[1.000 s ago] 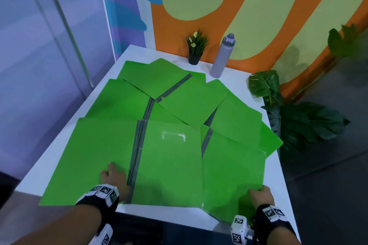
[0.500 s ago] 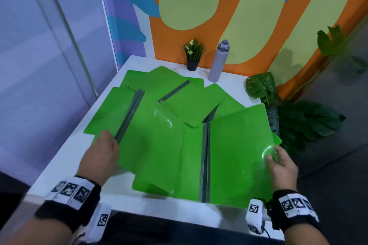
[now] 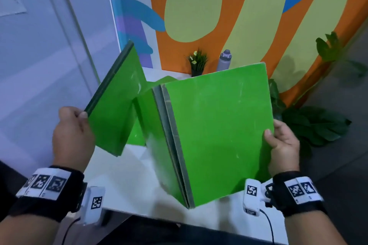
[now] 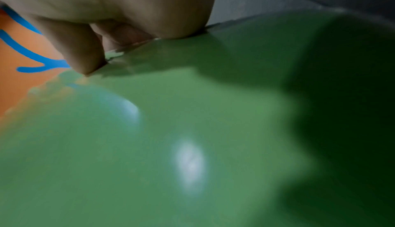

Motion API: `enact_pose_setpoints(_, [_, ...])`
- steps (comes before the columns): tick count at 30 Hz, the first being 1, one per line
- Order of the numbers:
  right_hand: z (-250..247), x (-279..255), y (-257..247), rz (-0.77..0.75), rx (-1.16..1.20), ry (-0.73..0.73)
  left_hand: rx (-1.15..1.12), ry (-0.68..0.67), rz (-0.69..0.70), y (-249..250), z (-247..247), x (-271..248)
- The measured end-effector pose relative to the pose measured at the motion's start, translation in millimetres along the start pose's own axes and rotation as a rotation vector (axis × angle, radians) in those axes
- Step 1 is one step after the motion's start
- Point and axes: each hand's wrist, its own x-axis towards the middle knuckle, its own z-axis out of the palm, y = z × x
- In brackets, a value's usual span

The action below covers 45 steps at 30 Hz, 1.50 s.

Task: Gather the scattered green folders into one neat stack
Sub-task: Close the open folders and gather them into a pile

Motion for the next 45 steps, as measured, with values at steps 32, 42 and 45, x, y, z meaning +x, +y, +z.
enact_pose_setpoints(32, [155, -12, 128, 0.519, -0.170, -0.264, -0.246, -0.872, -0.434, -65, 110, 15])
enact_pose_setpoints(42, [122, 97, 189, 0.458, -1.176, -0.503, -0.091, -0.625, -0.599, -93, 163, 33])
enact_pose_setpoints(45, [116, 112, 197, 0.470, -1.310, -0.528, 0.021, -0.618, -0.580, -103, 185, 40])
